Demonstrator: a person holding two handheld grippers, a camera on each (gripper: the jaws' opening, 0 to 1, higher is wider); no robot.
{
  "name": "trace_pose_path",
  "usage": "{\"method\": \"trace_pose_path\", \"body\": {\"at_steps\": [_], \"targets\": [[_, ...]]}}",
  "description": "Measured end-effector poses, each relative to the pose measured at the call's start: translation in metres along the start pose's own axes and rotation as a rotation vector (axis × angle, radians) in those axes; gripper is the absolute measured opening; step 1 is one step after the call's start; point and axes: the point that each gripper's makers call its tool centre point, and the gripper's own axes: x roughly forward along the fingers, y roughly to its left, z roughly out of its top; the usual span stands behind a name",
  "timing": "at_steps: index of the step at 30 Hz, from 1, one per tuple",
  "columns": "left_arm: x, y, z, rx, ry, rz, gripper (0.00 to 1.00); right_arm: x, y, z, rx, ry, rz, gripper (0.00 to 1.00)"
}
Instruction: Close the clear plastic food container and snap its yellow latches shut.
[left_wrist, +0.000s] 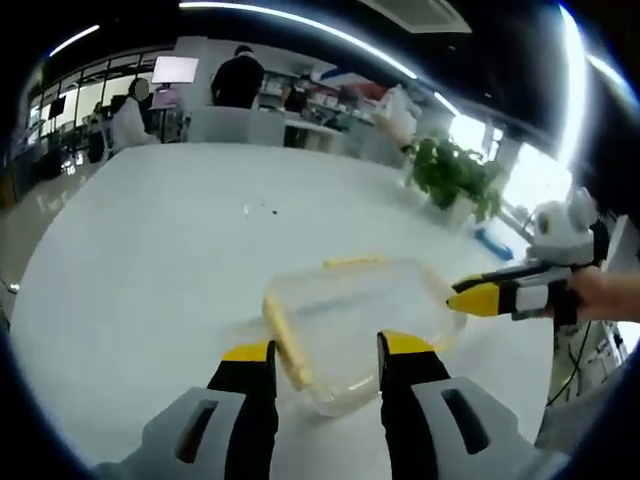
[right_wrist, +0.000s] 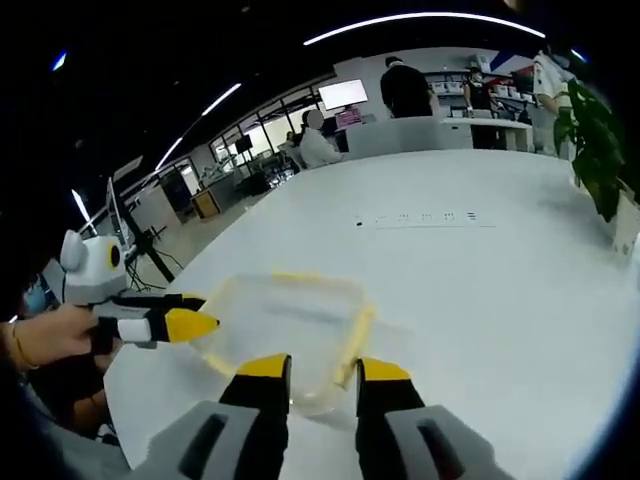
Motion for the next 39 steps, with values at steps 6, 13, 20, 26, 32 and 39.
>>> {"method": "trace_pose_path", "body": {"at_steps": [6,13,20,26,32,39], "targets": [[-0.0001,-0.0002,0.0009,0.001,0.004,-0.001,0.38,0.0004,0.0001,0.0003,0.003,-0.007,0.001,0.22],[-0.0003,0.0003,0.0008,0.002,-0.002,-0.002,0.38,0.0006,0.0004,0.0005,0.004,-0.007,0.002,0.22],[0.0007,0.0004,0.0018,-0.001,-0.007,-0.002,0.38,0.0016,-0.0009,0.0011,0.002,-0.012,0.000,0.22],[0.0003,0.0004,0.0019,-0.004,-0.012,-0.001,0.38,0.0010,0.0001,0.0014,0.002,-0.020,-0.004,0.22],[0.0003,0.0001,0.0020,-0.003,-0.009,-0.001,0.38,0.0010,0.0001,0.0015,0.018,-0.018,-0.006,0.22],[0.0008,0.0008,0.0017,-0.002,-0.010,-0.001,0.38,0.0014,-0.0007,0.0016,0.028,-0.018,-0.005,0.22]]}}
